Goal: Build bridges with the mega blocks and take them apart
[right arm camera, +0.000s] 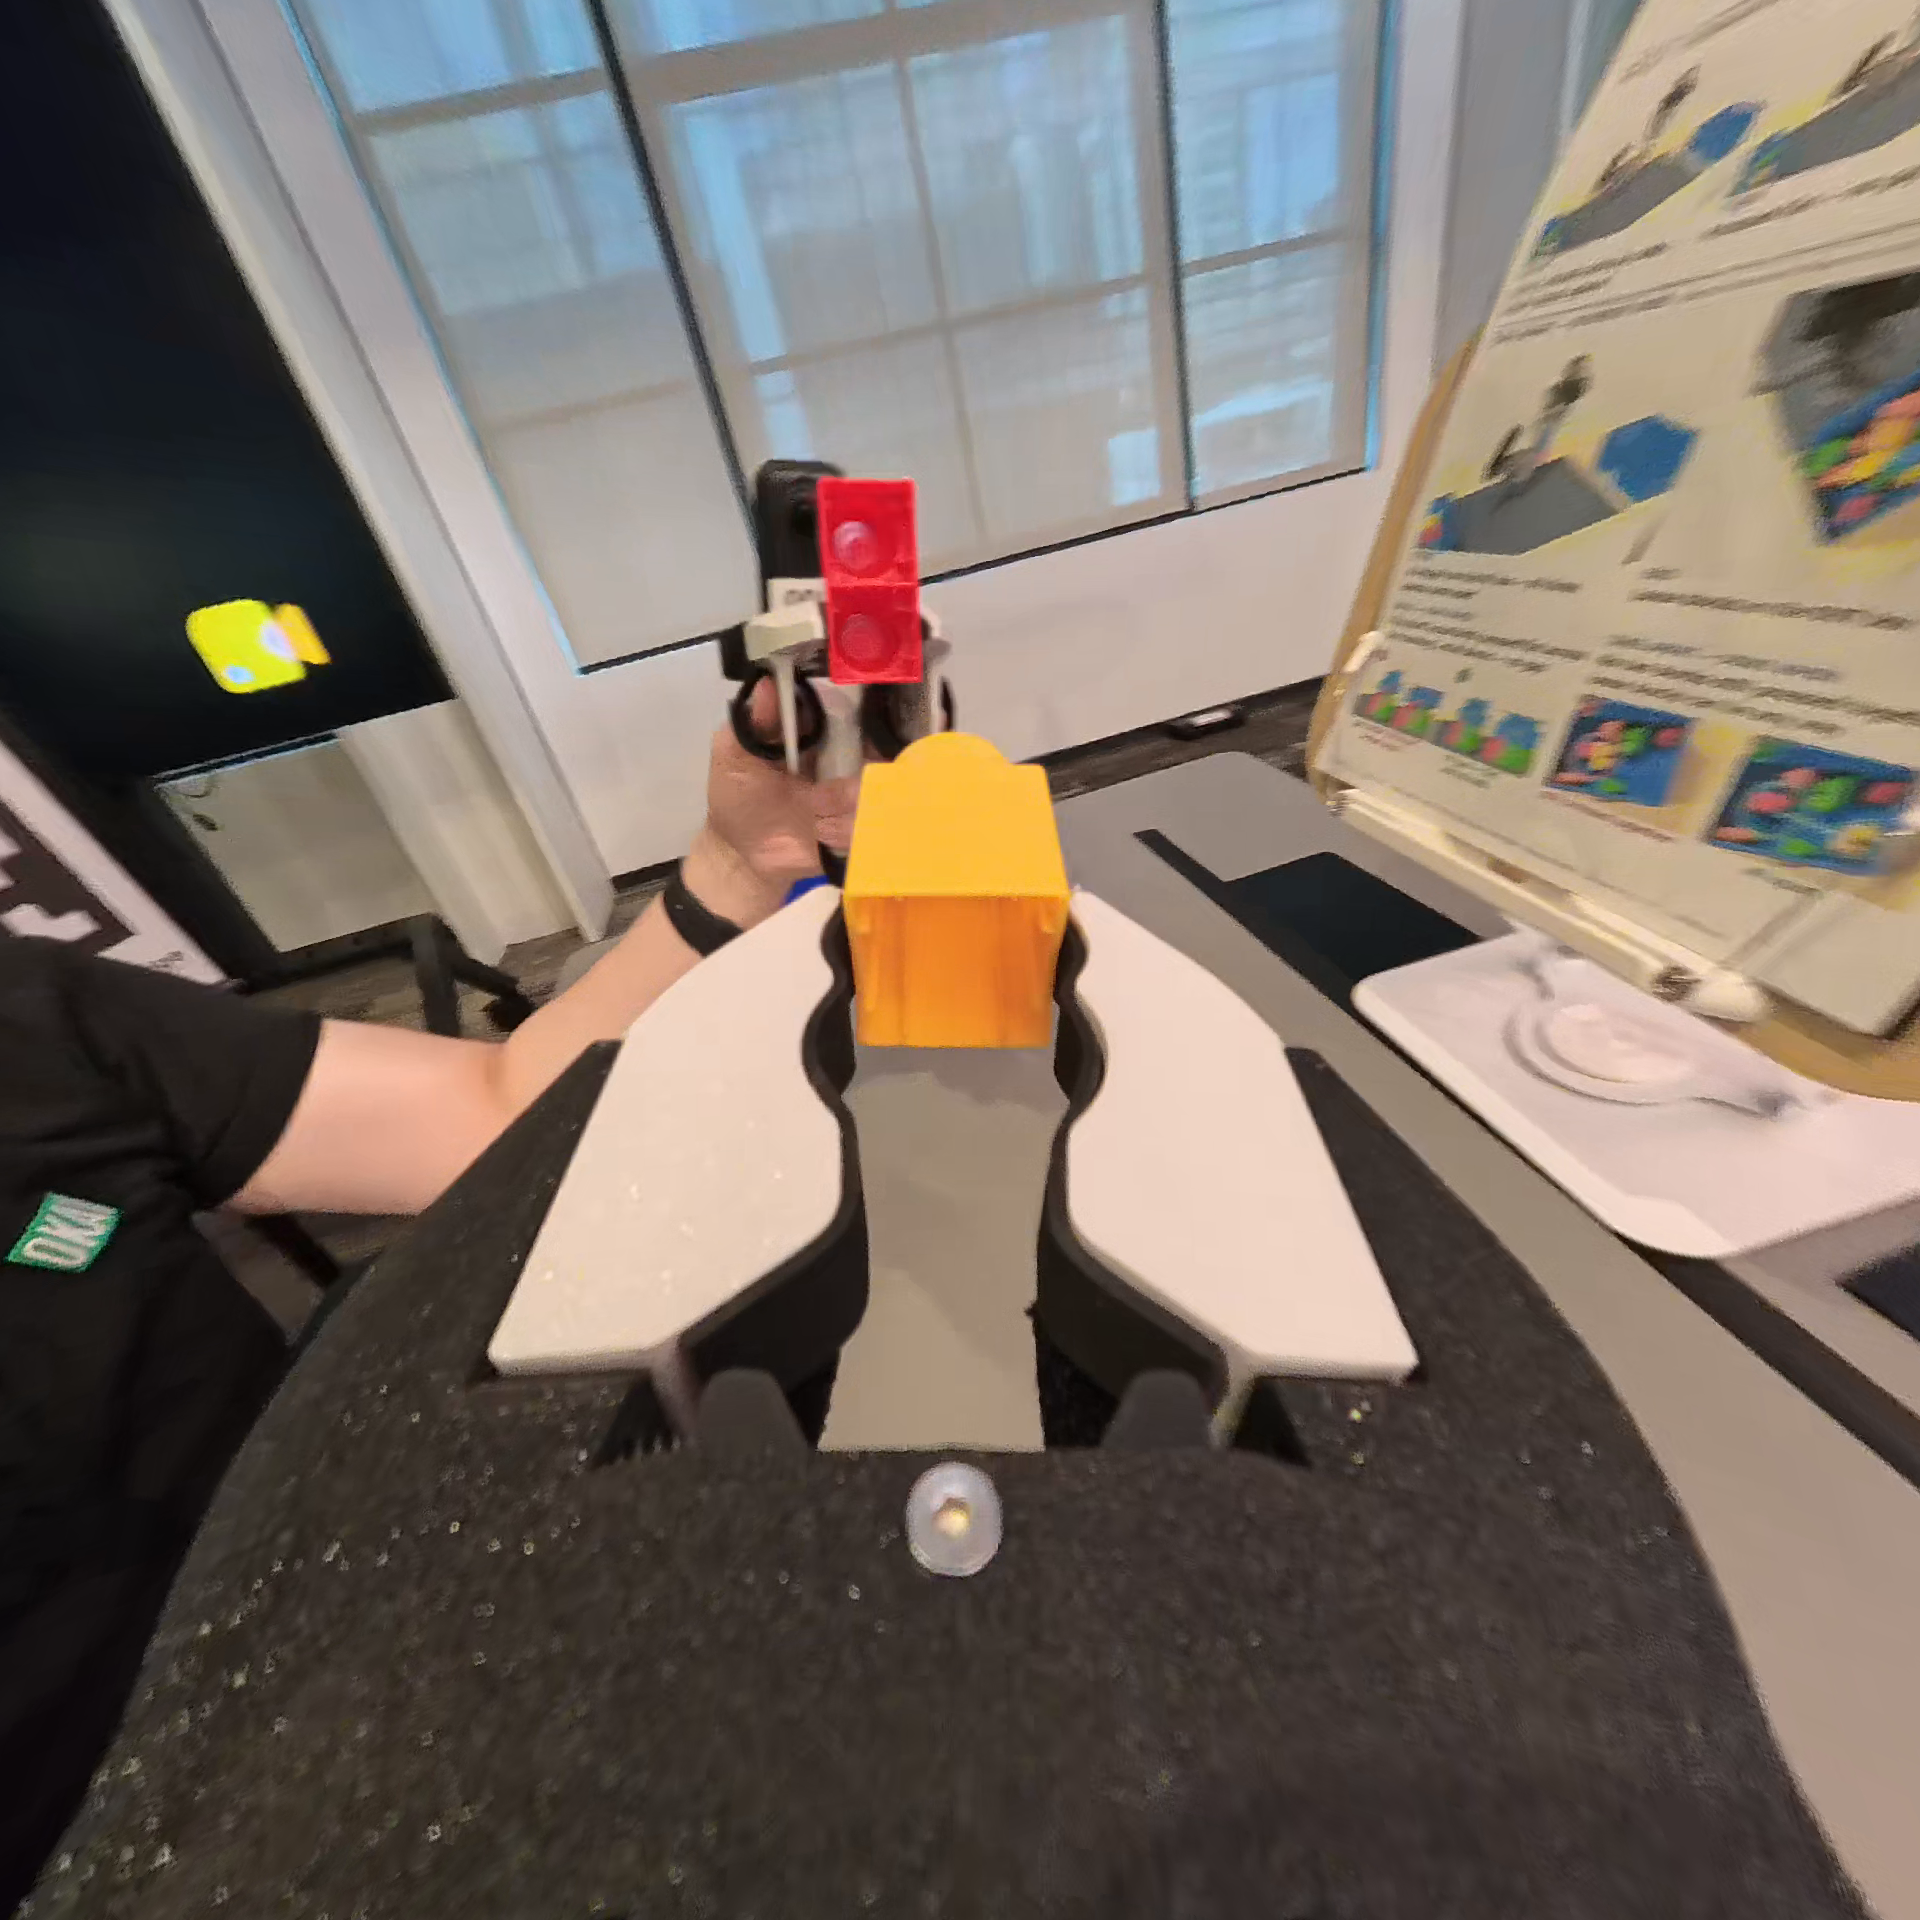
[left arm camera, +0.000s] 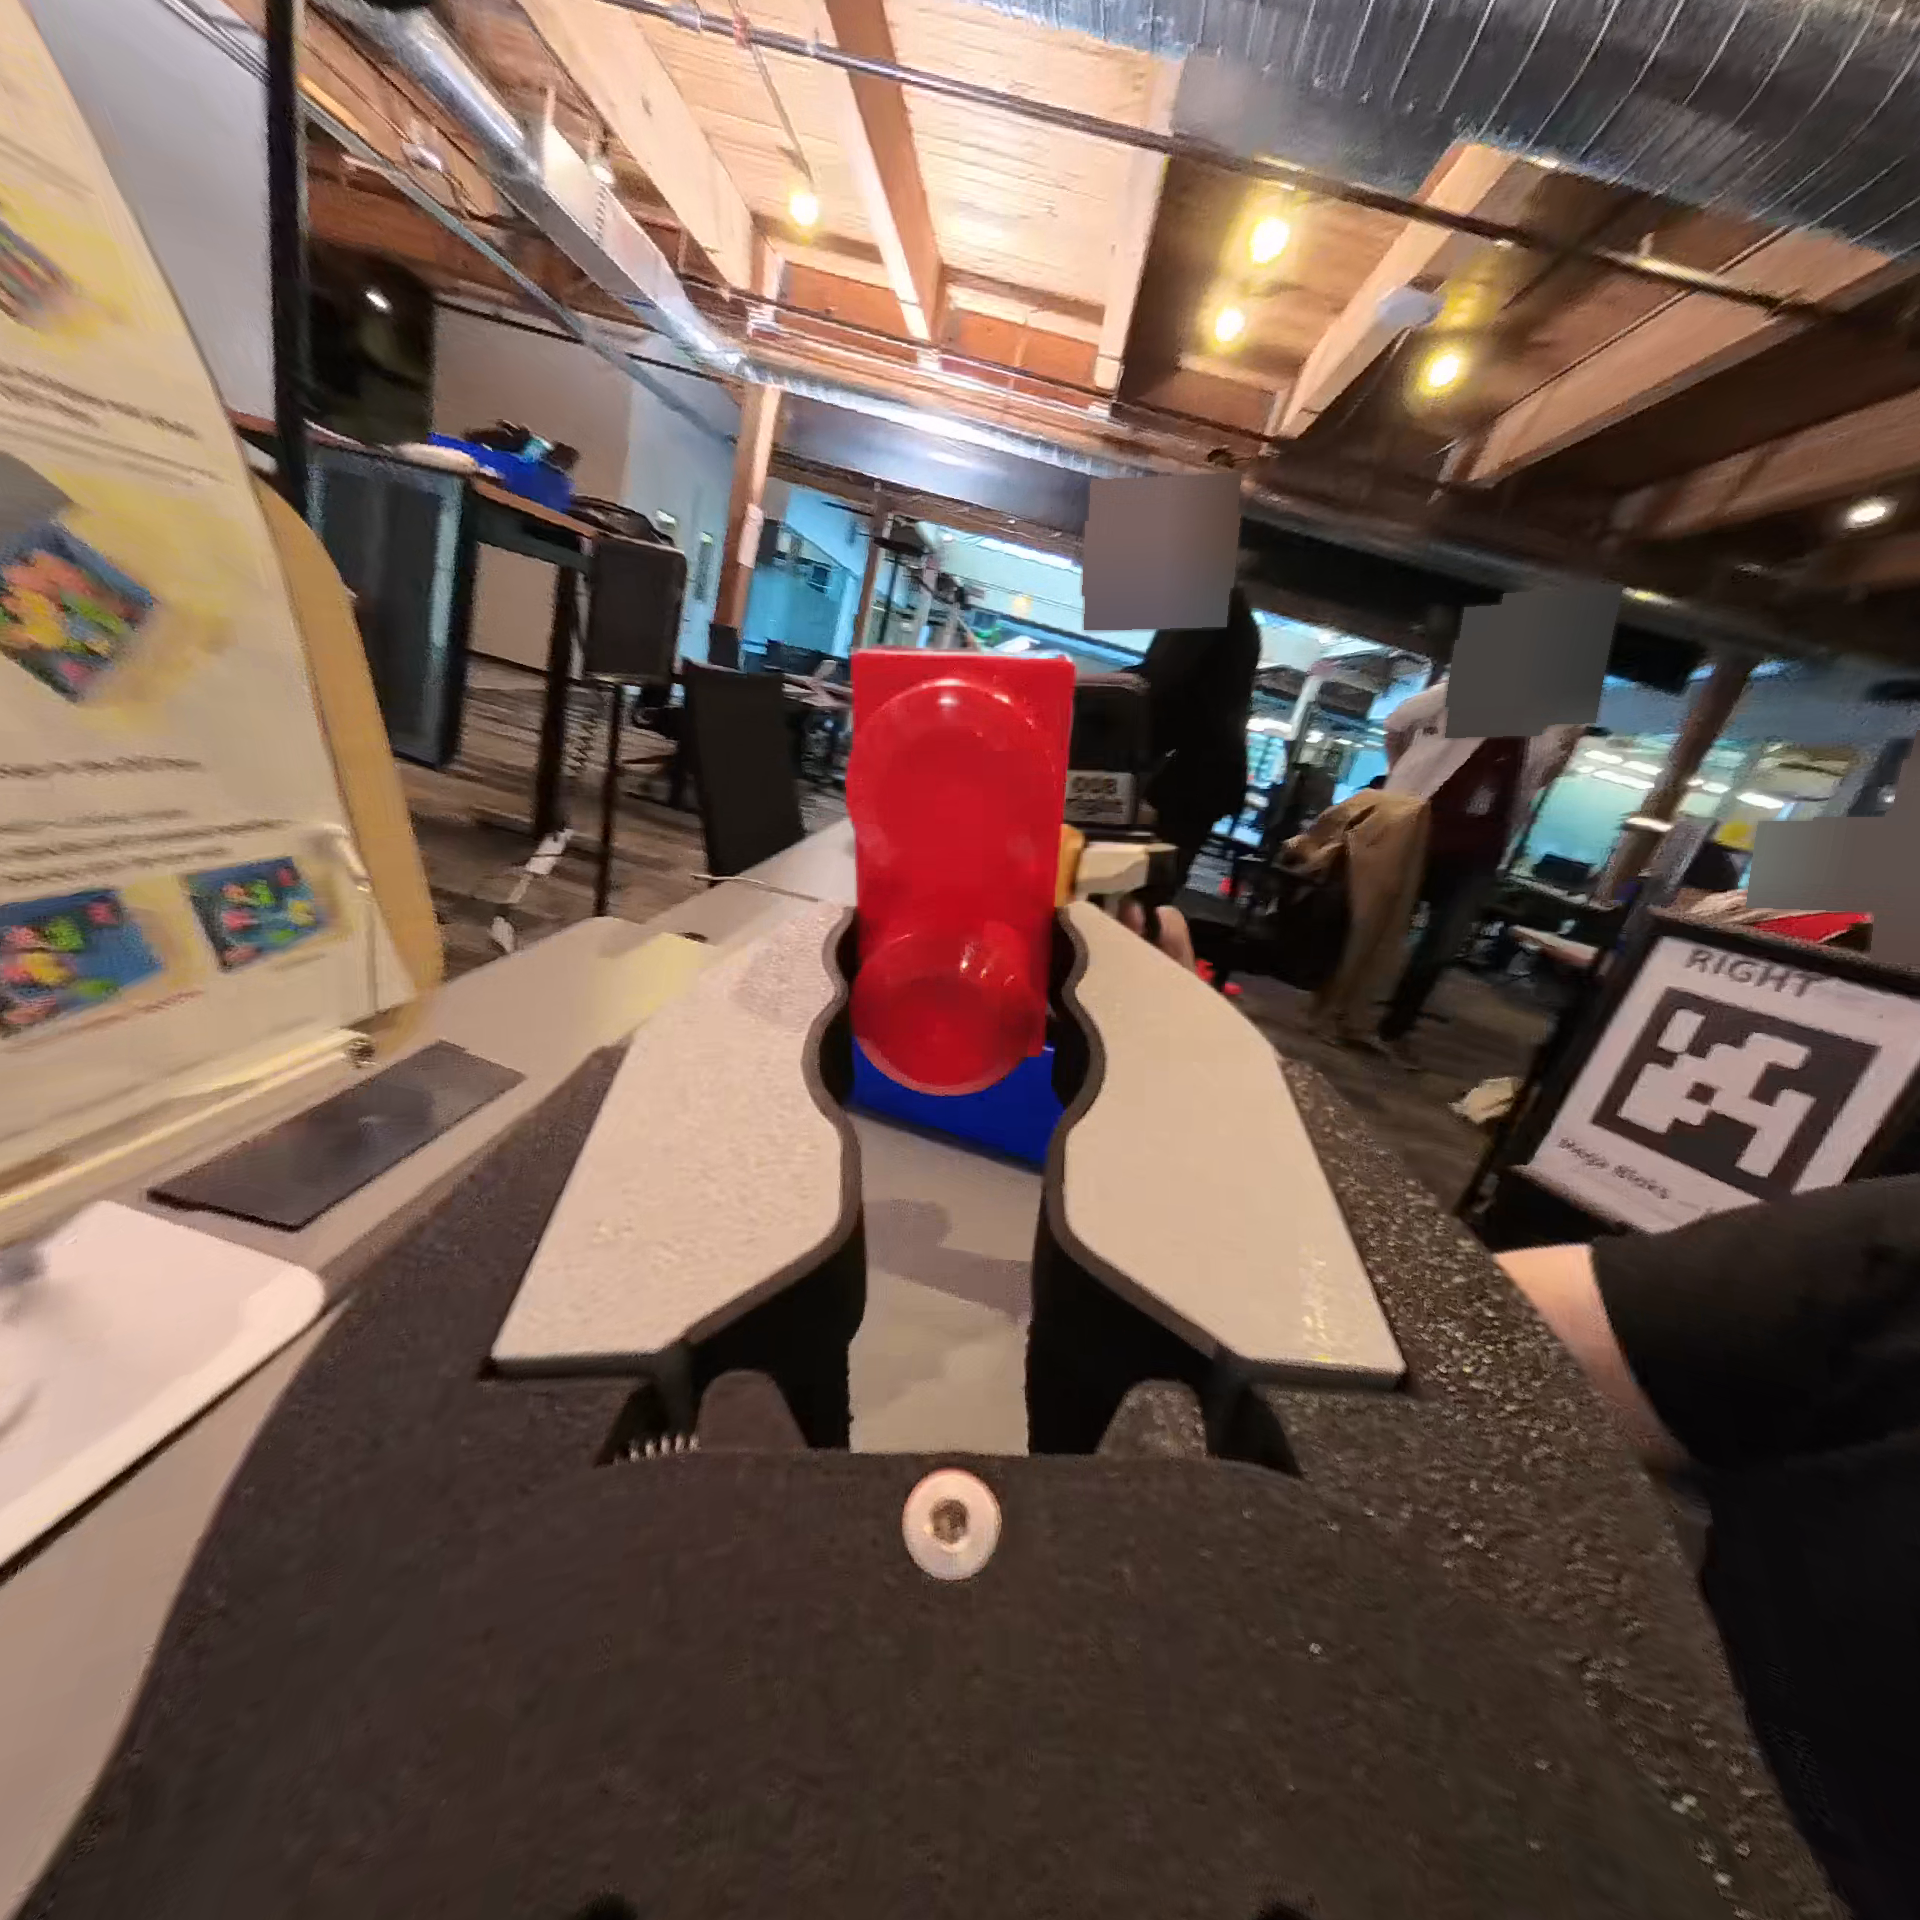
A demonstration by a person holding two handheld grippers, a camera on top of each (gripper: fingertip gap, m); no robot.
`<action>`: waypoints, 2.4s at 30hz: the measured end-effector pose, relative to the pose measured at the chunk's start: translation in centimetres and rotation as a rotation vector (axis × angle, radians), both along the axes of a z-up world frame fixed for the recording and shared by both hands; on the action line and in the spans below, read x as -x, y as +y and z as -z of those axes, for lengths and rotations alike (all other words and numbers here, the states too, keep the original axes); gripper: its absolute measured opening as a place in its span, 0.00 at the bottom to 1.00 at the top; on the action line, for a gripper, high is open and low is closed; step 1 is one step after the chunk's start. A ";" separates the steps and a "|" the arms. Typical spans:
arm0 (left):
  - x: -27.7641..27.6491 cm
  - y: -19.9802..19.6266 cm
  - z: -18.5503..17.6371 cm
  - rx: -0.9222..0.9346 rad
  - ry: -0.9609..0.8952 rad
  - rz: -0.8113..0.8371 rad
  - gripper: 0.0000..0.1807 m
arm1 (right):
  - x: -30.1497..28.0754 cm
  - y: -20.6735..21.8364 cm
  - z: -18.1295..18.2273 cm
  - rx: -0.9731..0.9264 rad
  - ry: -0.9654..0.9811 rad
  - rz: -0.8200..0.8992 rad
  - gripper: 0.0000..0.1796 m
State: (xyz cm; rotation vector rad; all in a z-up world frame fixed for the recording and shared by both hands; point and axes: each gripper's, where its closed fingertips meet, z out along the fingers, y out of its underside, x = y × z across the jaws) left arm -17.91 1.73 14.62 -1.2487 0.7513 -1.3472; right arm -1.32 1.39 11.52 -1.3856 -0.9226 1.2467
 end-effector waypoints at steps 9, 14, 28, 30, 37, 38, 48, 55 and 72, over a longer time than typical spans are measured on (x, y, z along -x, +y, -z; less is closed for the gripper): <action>-1.4 -1.4 0.0 -0.017 0.043 0.065 0.19 | -16.8 -2.2 -5.3 -0.241 -0.235 0.785 0.20; -3.1 -2.1 0.3 -0.013 0.060 0.116 0.19 | -30.3 3.4 5.6 0.141 -0.539 0.952 0.20; -6.6 -4.3 1.5 -0.061 0.185 0.166 0.19 | -37.4 6.8 26.3 0.584 -0.699 1.008 0.20; -6.7 -4.3 1.5 -0.063 0.186 0.167 0.19 | -37.7 6.5 26.9 0.601 -0.708 1.004 0.20; -6.8 -3.4 2.4 -0.041 0.214 0.141 0.19 | -37.7 6.2 19.6 0.427 -0.645 1.050 0.25; -7.1 -3.2 2.8 -0.041 0.235 0.133 0.19 | -36.9 6.1 17.0 0.362 -0.626 1.052 0.25; -12.8 -5.3 7.8 -0.060 0.468 0.216 0.19 | -5.5 -2.9 -0.8 -0.147 -0.513 0.169 0.31; -14.1 -6.3 9.2 -0.094 0.553 0.236 0.19 | 1.7 -4.9 1.4 -0.128 -0.610 -0.018 0.35; -14.9 -6.7 10.5 -0.091 0.608 0.251 0.32 | -4.3 -5.5 2.2 -0.134 -0.644 0.126 0.20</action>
